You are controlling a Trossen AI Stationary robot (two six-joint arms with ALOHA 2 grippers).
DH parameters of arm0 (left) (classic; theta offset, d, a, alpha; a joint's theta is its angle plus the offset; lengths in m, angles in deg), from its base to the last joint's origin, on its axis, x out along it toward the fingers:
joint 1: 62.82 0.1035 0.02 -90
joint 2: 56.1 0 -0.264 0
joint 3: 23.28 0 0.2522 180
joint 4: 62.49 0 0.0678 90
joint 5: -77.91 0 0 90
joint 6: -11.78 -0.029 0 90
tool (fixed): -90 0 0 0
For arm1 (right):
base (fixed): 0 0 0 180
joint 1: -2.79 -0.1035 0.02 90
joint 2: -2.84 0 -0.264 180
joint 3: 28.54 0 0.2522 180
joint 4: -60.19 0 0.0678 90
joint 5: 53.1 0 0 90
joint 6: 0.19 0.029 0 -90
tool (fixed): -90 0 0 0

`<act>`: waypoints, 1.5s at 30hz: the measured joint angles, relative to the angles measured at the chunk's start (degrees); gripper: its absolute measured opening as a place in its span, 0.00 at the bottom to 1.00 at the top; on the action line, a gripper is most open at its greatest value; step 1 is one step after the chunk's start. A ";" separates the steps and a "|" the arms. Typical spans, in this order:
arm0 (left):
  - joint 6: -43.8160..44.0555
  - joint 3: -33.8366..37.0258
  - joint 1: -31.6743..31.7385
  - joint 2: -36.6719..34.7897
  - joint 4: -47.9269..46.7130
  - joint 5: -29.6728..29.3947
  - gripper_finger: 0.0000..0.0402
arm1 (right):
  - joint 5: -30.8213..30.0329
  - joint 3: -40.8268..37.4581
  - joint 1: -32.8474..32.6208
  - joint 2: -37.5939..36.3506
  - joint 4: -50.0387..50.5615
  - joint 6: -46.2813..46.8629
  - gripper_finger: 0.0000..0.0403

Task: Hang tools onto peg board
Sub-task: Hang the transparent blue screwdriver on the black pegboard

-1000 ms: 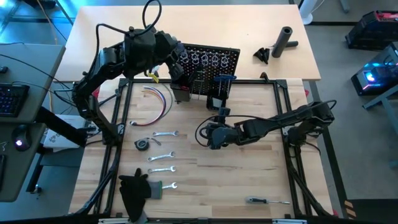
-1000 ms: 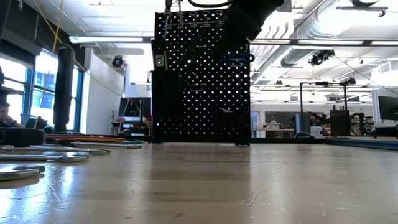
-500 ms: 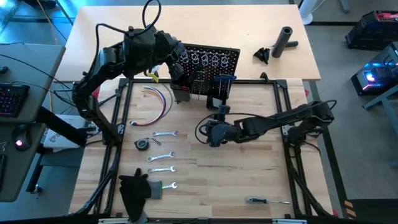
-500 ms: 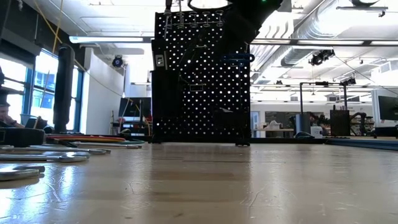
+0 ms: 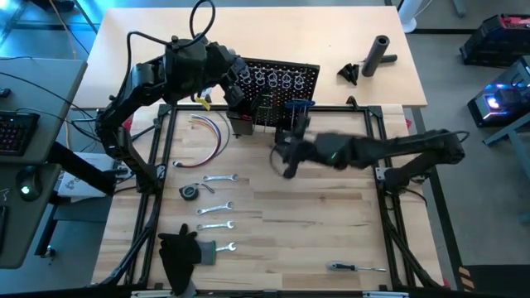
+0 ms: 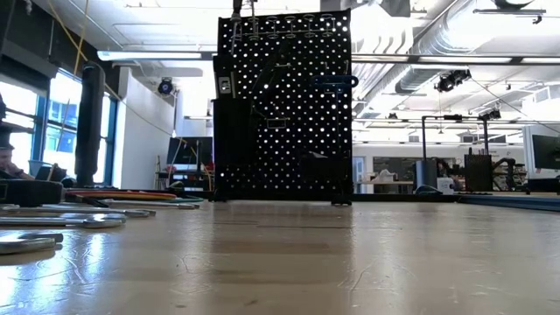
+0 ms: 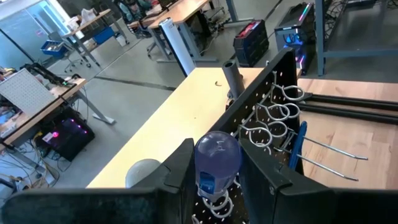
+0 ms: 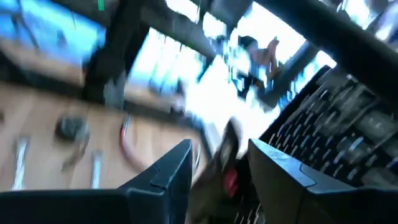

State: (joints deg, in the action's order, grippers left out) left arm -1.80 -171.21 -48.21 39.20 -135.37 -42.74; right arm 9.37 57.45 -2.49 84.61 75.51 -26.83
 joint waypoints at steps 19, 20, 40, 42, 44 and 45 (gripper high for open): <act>0.04 -0.02 -0.49 0.00 -0.24 -0.03 0.21 | 37.98 1.79 24.81 6.03 -28.63 -1.75 0.38; 0.00 -0.02 -0.67 0.00 -0.30 -0.07 0.21 | 37.98 2.79 25.21 6.84 -28.61 -1.64 0.38; -0.96 0.00 -1.51 0.02 -0.75 0.42 0.21 | 40.23 25.62 29.75 20.36 -12.67 -0.64 0.38; -1.05 0.00 -1.53 0.02 -0.78 0.51 0.21 | 40.40 25.64 29.73 20.36 -13.57 -1.14 0.38; -1.05 0.00 -1.53 0.02 -0.86 0.63 0.21 | 40.61 25.66 29.64 20.36 -14.51 -1.73 0.38; -1.05 0.00 -1.51 0.02 -0.89 0.79 0.21 | 40.65 25.66 29.64 20.40 -14.93 -1.74 0.38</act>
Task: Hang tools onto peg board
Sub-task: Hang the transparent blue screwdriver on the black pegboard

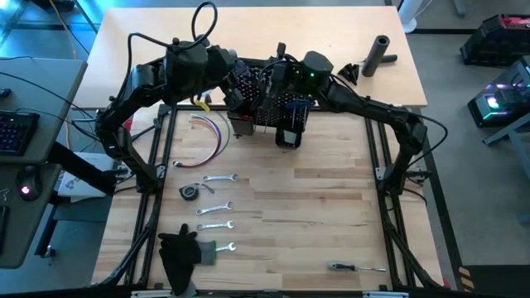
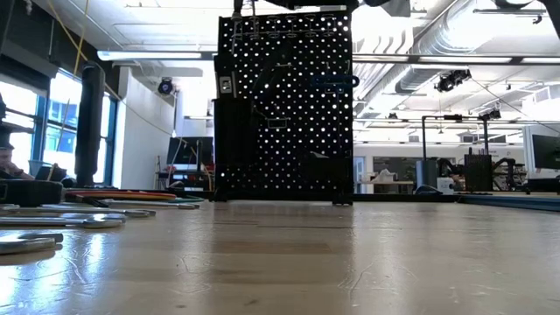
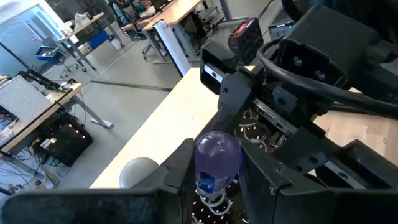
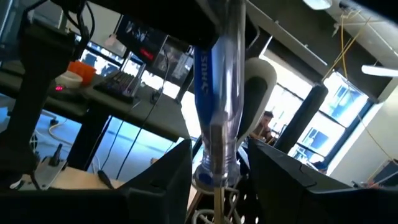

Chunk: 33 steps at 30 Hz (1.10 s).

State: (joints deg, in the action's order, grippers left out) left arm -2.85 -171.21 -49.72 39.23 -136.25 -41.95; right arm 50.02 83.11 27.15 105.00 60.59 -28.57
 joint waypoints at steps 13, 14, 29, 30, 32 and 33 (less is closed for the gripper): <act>0.04 0.00 -0.04 0.00 0.10 0.43 0.21 | 1.94 0.00 0.04 0.33 -1.71 0.91 0.34; 0.04 0.00 -0.04 0.00 0.14 0.52 0.21 | 1.95 0.00 0.09 0.33 -1.74 0.90 0.33; 0.89 0.02 -0.36 0.02 0.25 1.17 0.22 | 4.07 0.00 0.44 0.31 -1.76 2.00 0.12; 0.81 0.02 -0.48 0.02 0.25 1.17 0.23 | 4.19 0.00 0.44 0.27 -1.67 2.40 0.12; 0.70 0.02 -0.84 0.02 0.23 1.13 0.24 | 4.50 0.00 0.43 0.25 -1.42 2.59 0.12; 0.54 0.02 -0.87 0.02 0.25 1.14 0.25 | 4.48 0.00 0.42 0.22 -1.25 2.67 0.12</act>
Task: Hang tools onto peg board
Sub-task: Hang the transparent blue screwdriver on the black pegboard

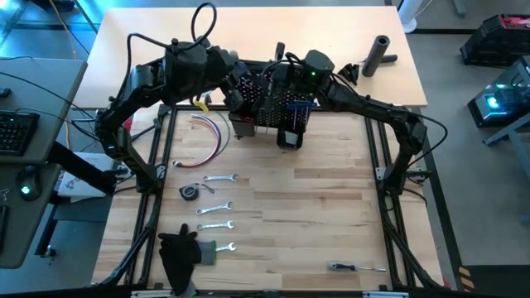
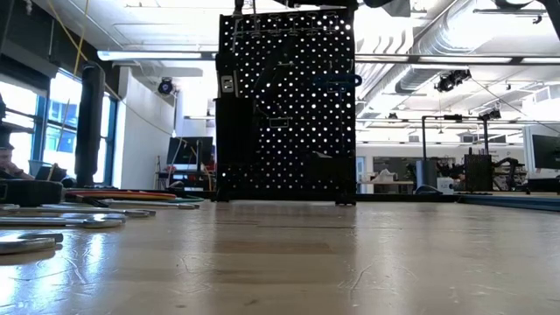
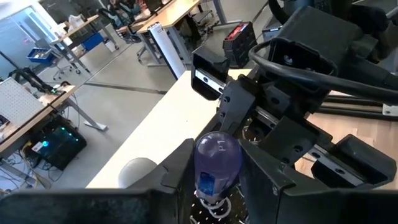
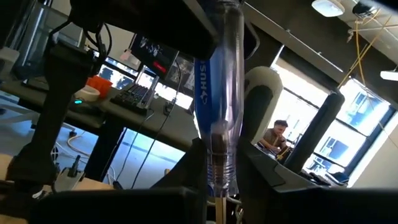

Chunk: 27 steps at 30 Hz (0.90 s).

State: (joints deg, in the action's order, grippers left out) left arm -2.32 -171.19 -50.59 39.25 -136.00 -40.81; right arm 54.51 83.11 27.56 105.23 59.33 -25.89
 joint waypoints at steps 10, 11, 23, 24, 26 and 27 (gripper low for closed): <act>-1.88 0.07 -1.25 0.02 -0.13 0.99 0.34 | 2.26 0.00 0.00 0.00 0.20 1.67 0.11; -1.96 0.07 -1.40 0.02 -0.09 0.95 0.34 | 2.40 0.00 0.00 0.00 0.13 1.69 0.11; -2.07 0.09 -1.60 -2.08 1.12 1.51 0.35 | 2.65 0.00 0.10 -0.98 -0.86 4.55 0.11; -2.09 0.09 -1.60 -2.25 1.28 1.52 0.35 | 2.58 0.00 0.25 -1.14 -0.65 4.71 0.11; -2.52 0.07 -1.60 -2.38 1.91 1.45 0.35 | 2.73 0.00 0.35 -1.25 -0.17 4.71 0.11; -2.55 0.07 -1.60 -2.43 1.93 1.38 0.35 | 3.14 0.00 0.37 -1.25 0.22 4.90 0.11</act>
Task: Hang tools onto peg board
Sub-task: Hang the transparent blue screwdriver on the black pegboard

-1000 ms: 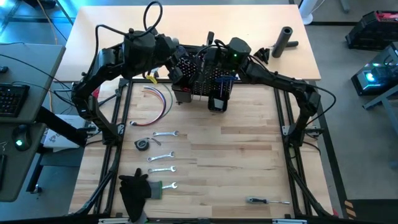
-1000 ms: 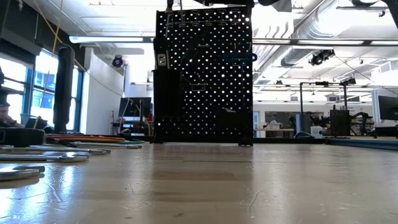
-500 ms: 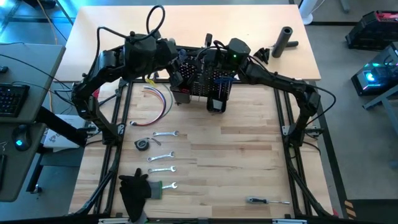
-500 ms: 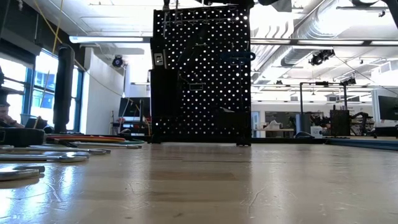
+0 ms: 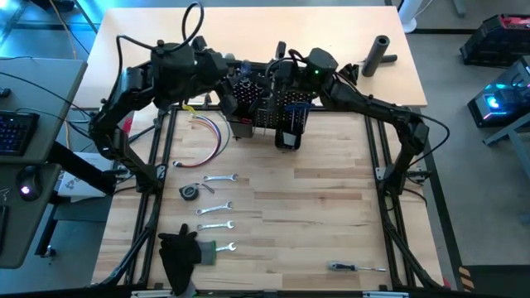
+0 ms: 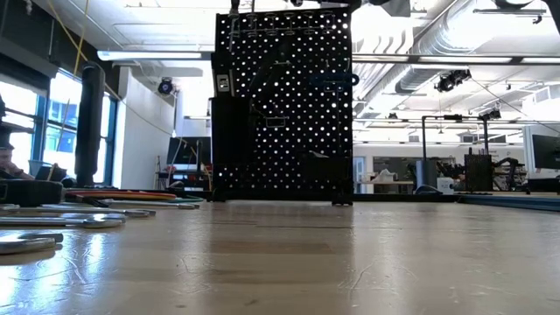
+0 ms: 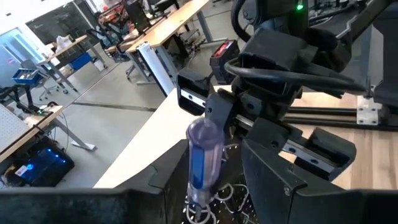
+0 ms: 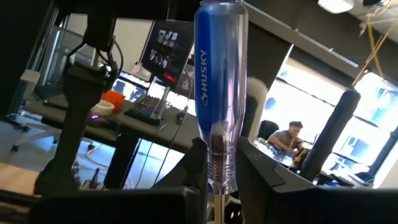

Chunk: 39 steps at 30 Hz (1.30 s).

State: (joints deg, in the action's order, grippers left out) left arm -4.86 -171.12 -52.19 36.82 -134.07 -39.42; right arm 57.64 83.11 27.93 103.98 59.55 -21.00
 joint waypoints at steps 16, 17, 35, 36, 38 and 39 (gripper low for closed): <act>-1.61 0.00 0.07 -0.11 0.58 -3.42 0.35 | -0.58 0.00 0.01 0.00 3.05 -0.05 0.11; -1.64 0.00 0.07 -0.11 0.56 -3.41 0.35 | -0.75 0.00 0.12 0.00 3.30 -0.11 0.11; -3.17 0.00 -0.92 -0.11 0.78 -2.82 0.35 | -1.31 0.00 1.84 0.02 6.44 0.89 0.14; -3.17 0.00 -0.94 -0.11 0.78 -2.82 0.35 | -1.64 0.00 1.84 0.02 6.49 0.89 0.15; -3.15 0.00 -1.28 -0.11 0.78 -2.82 0.35 | -2.51 0.00 1.81 0.02 6.51 1.32 0.16; -3.15 0.00 -1.37 -0.11 0.78 -2.82 0.35 | -2.95 0.00 1.79 0.02 6.53 1.38 0.17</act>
State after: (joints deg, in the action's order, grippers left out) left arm -8.01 -171.12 -53.56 36.71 -133.29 -42.24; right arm 54.69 83.11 29.73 104.00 66.07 -19.61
